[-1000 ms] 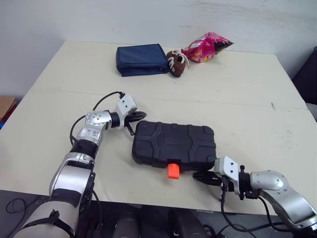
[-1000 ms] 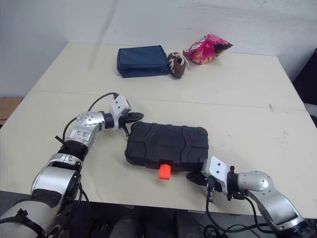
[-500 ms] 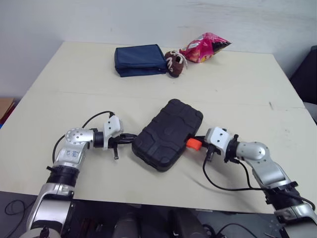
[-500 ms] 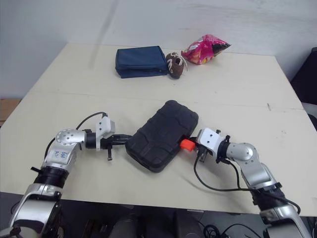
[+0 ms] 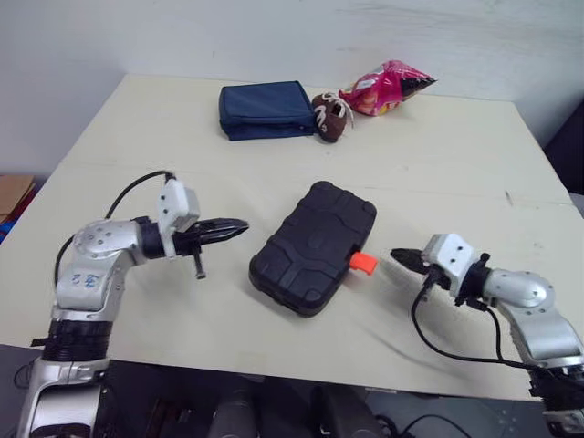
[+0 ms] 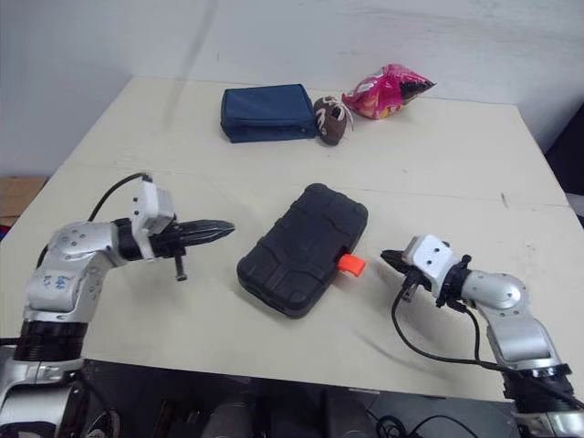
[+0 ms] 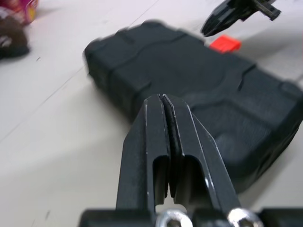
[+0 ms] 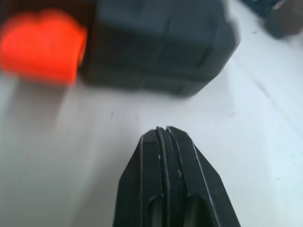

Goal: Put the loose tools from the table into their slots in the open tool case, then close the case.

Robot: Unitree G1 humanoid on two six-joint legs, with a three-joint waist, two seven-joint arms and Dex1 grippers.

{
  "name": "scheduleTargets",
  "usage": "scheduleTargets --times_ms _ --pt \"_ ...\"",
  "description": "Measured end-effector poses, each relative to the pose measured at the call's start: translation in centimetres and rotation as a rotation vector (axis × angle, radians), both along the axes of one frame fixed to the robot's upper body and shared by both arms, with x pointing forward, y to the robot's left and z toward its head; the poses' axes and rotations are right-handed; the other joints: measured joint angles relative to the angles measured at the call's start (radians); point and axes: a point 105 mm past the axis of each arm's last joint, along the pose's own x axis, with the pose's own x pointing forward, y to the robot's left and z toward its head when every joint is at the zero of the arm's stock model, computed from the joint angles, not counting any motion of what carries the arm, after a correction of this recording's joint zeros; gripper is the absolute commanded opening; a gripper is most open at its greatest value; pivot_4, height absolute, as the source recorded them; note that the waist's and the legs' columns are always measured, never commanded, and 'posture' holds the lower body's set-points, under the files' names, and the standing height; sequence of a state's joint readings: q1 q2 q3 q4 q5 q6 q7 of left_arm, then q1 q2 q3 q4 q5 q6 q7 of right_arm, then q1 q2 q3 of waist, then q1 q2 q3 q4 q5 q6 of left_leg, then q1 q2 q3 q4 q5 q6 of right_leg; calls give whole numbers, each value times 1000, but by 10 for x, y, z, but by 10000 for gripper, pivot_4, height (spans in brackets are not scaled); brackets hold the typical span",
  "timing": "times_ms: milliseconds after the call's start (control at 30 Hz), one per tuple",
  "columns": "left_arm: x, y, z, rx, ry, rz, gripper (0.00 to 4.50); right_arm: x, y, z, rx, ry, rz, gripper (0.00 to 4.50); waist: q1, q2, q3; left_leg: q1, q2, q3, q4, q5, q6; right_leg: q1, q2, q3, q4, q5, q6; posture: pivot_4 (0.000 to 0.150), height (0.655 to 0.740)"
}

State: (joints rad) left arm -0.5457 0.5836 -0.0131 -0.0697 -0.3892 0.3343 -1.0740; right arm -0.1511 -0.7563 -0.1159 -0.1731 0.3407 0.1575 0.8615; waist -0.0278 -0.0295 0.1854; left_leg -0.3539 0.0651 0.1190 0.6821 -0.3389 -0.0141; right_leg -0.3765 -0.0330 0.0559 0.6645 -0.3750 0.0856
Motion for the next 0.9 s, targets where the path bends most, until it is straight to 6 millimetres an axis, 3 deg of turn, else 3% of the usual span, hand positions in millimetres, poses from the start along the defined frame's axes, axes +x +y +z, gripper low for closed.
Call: scheduleTargets --times_ms 100,333,467,600,900 --pt "1 -39 0 34 3 -117 317 -16 29 29 30 -33 116 0 -1 0 0 0 1 0 0 0 -1 0 2 1 -1 0 0 1500 7400" --pt "24 -77 -14 155 23 -174 317 -21 55 10 17 59 184 0 -3 0 0 0 1 2 0 0 -1 -1 3 3 -2 0 0 1500 7400" --pt "30 -85 -37 226 5 -183 317 -14 65 -2 -18 42 161 0 -3 0 0 0 1 2 0 0 -1 -2 3 3 -2 0 0 1500 7400" --pt "36 -85 -39 208 -17 -137 317 -8 72 -11 -26 35 138 0 -4 1 -2 2 1 2 0 0 -1 0 2 3 -1 0 0 1500 7400" --pt "33 -85 -41 151 4 -96 317 -9 61 -25 -101 91 108 0 -1 3 -3 3 1 2 0 0 -1 1 2 3 -1 0 0 1500 7400"
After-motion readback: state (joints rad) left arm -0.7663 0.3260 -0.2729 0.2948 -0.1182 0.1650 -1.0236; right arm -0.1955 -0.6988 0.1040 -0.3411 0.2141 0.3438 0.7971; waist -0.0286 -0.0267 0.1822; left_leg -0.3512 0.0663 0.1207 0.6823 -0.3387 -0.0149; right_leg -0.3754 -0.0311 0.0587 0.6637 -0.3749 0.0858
